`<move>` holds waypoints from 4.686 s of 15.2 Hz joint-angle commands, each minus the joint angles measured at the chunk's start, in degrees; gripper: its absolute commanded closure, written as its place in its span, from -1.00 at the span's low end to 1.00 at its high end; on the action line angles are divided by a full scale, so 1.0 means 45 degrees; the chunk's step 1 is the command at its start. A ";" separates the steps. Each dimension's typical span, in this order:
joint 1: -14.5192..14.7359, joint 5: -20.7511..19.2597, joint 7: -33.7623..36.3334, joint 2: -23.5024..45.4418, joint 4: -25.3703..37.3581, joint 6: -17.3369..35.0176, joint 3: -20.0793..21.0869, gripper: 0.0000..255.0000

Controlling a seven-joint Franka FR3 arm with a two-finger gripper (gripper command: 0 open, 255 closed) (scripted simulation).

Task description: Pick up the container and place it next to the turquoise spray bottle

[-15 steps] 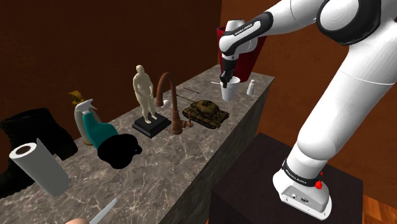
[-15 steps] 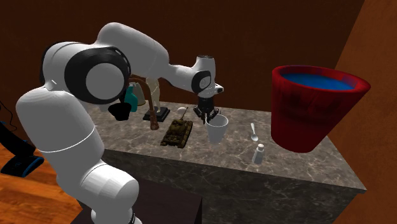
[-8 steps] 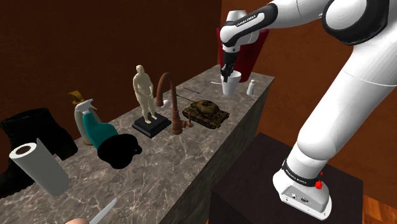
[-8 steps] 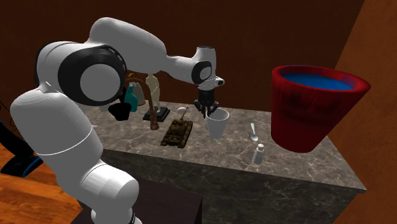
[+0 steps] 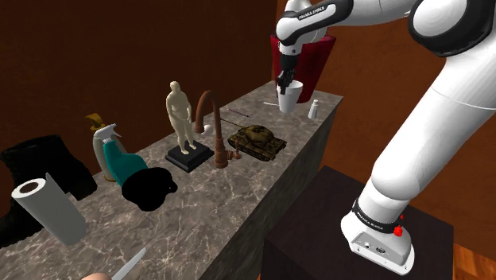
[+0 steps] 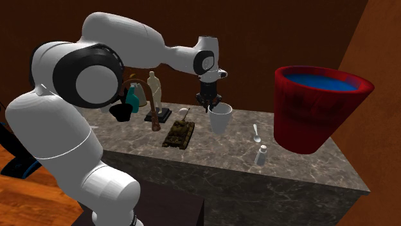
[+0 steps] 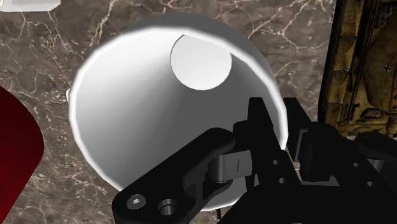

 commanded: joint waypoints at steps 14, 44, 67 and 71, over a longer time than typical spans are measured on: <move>0.0039 -0.0003 0.0019 -0.0113 0.2504 -0.2612 0.0059 1.00; 0.1714 0.0059 0.3688 0.0019 0.5651 -0.5709 0.2160 1.00; 0.5359 -0.0682 1.0442 0.4780 1.1801 -0.7354 0.5539 1.00; 0.5726 -0.0822 1.0894 0.5310 1.2199 -0.7252 0.5671 1.00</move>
